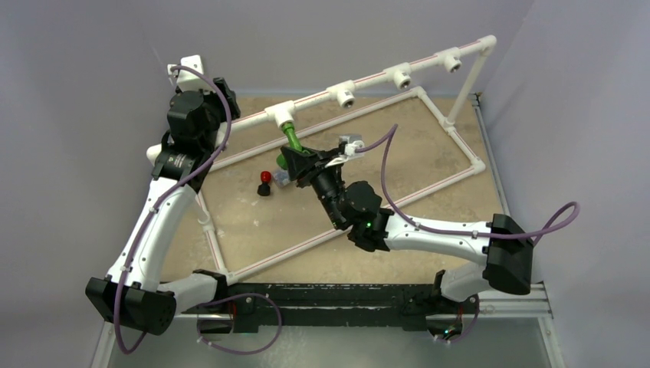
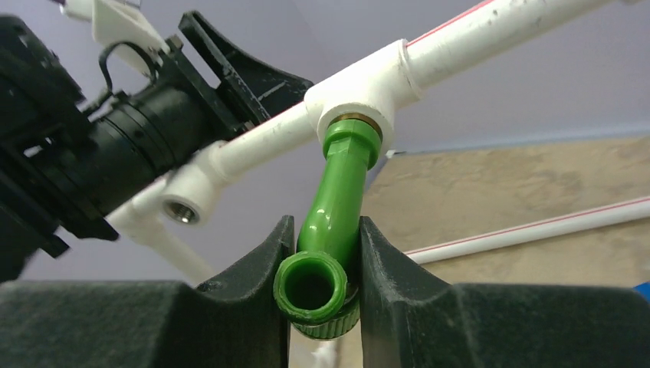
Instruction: Install the water faucets
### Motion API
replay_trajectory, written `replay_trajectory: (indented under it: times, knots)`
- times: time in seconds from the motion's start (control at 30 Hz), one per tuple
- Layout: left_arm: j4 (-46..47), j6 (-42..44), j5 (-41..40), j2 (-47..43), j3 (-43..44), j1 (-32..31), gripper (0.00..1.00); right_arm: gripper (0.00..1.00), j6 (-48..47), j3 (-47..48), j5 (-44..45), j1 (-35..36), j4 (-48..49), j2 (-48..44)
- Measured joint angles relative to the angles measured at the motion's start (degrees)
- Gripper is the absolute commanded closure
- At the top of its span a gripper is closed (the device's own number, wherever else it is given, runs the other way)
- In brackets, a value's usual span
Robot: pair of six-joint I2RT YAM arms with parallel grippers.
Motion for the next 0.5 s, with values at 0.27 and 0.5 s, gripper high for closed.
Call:
replay_trajectory:
  times: [0.27,0.5]
  knots:
    - [-0.59,-0.07,0.59,-0.17,0.11,-0.02,0.47,1.0,25.03,-2.23,0.57,-1.03,1.31,-0.59]
    - [-1.09,-0.46,1.36,-0.42,0.11,-0.04,0.47,1.0,48.22,-5.31,-3.98,-3.37,3.91,-0.85]
